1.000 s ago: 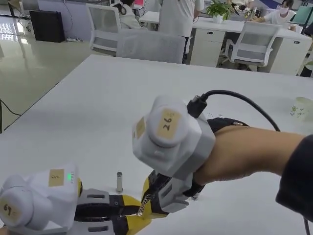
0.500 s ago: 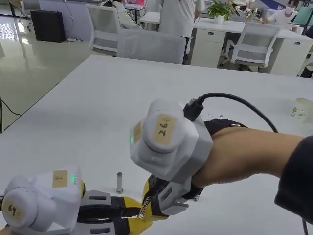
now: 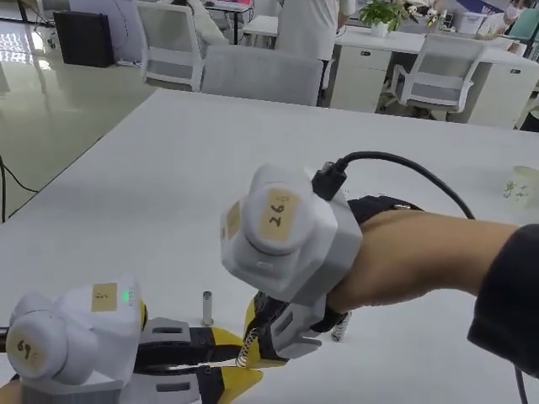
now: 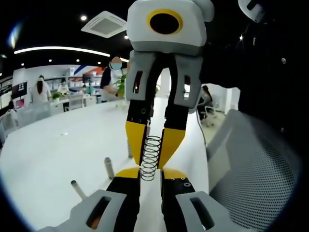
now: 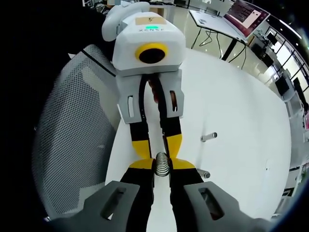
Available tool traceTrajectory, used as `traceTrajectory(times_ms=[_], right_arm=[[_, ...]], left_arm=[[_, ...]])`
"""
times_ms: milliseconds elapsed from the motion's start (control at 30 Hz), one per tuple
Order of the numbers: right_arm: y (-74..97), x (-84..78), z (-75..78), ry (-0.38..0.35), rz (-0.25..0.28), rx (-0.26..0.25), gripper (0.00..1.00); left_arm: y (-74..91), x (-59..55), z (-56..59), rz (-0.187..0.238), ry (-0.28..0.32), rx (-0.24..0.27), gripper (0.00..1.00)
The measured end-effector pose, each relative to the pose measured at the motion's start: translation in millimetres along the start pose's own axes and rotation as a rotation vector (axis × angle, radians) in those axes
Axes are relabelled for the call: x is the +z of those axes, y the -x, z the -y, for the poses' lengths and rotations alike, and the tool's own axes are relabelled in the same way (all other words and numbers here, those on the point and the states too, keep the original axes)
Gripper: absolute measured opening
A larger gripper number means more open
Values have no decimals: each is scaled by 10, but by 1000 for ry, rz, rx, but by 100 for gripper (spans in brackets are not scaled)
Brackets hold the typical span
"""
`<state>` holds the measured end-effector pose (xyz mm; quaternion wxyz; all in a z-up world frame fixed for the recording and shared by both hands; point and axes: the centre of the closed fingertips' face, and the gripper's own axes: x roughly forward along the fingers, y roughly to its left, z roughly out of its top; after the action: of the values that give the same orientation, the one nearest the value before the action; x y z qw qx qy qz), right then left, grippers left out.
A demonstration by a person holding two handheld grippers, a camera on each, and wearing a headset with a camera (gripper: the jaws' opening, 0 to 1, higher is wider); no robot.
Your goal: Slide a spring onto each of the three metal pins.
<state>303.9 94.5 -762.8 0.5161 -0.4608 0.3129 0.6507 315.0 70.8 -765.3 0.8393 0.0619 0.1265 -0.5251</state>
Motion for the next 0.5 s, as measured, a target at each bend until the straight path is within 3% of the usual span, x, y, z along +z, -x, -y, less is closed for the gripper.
traceTrajectory(times_ms=[500], right_arm=[[-9,-40,189,-21,-6,-23,8]], left_arm=[[-3,18,-153,2,1,33,12]])
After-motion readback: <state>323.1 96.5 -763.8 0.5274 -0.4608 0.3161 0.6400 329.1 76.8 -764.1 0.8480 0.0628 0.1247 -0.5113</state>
